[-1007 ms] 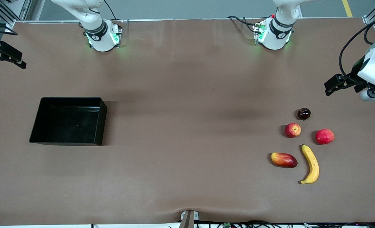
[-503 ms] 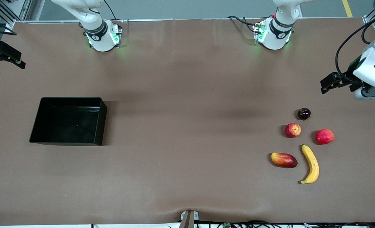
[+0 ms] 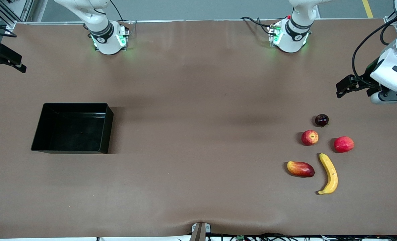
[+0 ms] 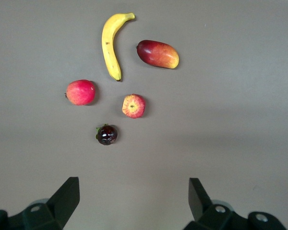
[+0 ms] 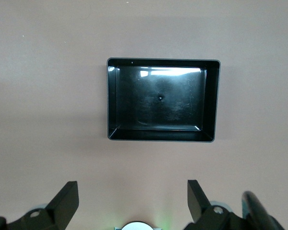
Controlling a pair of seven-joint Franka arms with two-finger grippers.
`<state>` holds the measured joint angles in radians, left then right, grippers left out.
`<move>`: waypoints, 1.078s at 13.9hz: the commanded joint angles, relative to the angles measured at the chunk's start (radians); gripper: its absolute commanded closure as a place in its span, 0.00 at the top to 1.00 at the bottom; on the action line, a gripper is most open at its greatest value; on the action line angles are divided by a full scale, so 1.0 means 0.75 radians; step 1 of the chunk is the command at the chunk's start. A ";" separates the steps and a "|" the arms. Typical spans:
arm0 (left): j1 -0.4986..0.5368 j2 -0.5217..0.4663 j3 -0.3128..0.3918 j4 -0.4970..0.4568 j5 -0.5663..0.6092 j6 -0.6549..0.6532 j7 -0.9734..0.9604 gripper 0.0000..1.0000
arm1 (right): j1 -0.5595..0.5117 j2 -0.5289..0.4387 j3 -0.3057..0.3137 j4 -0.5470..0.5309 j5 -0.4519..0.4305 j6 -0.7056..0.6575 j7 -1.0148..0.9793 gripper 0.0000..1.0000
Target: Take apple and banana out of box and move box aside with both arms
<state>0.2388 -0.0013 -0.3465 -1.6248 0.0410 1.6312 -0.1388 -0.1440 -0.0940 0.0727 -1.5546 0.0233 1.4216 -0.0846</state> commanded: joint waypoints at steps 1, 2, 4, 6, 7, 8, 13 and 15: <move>0.011 -0.021 -0.008 0.015 -0.038 -0.021 0.028 1.00 | -0.025 0.013 0.009 0.025 0.028 -0.020 -0.018 1.00; 0.009 -0.013 -0.008 0.029 -0.040 -0.021 0.026 1.00 | -0.025 0.013 0.009 0.025 0.028 -0.020 -0.018 1.00; 0.009 -0.010 -0.008 0.041 -0.038 -0.021 0.026 1.00 | -0.023 0.015 0.009 0.025 0.028 -0.014 -0.018 1.00; 0.011 -0.015 -0.008 0.045 -0.038 -0.021 0.026 1.00 | -0.023 0.015 0.011 0.027 0.034 -0.016 -0.018 1.00; 0.011 -0.015 -0.006 0.045 -0.038 -0.021 0.028 1.00 | -0.021 0.015 0.011 0.025 0.045 -0.018 -0.018 1.00; 0.013 -0.017 -0.006 0.047 -0.038 -0.021 0.028 1.00 | -0.023 0.015 0.011 0.025 0.045 -0.016 -0.018 1.00; 0.011 -0.027 -0.008 0.047 -0.032 -0.021 0.030 1.00 | -0.047 0.017 0.009 0.025 0.047 -0.014 -0.020 1.00; -0.044 -0.033 0.012 0.043 -0.032 -0.021 0.024 1.00 | -0.049 0.017 0.011 0.025 0.051 -0.016 -0.022 1.00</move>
<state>0.2345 -0.0021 -0.3488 -1.5911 0.0380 1.6311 -0.1382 -0.1593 -0.0922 0.0719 -1.5546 0.0367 1.4214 -0.0872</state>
